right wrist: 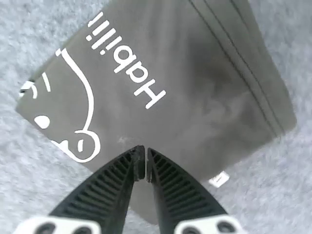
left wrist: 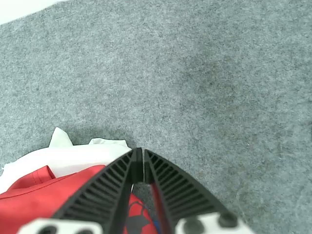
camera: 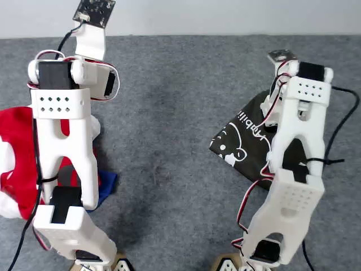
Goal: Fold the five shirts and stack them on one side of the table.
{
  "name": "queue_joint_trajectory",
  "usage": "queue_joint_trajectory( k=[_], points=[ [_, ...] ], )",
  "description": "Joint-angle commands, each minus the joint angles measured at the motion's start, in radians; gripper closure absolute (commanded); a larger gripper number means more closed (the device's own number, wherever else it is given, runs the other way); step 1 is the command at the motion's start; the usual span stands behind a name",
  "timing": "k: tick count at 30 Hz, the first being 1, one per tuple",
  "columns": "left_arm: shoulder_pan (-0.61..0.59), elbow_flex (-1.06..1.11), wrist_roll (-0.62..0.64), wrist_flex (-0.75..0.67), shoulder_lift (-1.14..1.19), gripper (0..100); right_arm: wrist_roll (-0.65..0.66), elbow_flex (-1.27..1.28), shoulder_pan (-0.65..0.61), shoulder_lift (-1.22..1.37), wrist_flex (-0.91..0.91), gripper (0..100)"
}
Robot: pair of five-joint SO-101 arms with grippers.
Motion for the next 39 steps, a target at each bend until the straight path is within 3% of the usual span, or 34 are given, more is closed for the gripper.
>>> queue_joint_trajectory(
  k=[1,5,12,23,28,39],
  points=[
    [0.006,-0.01,-0.009,0.015,-0.058,99,-0.091,0.069,0.002,-0.176,0.042,99.1],
    [0.006,-0.01,-0.009,0.015,-0.058,99,-0.184,0.203,0.002,-0.283,0.028,97.4],
    [0.006,-0.008,-0.009,0.015,-0.058,99,-0.348,0.453,0.008,-0.298,-0.17,71.3],
    [0.005,-0.007,-0.009,0.017,-0.058,99,-0.425,0.694,0.076,-0.297,-0.498,70.7],
    [0.005,-0.005,-0.009,0.017,-0.06,99,-0.425,0.698,0.122,-0.297,-0.533,70.7],
    [0.005,-0.005,-0.009,0.017,-0.06,99,-0.482,0.692,0.093,-0.194,-0.541,62.7]
  ],
)
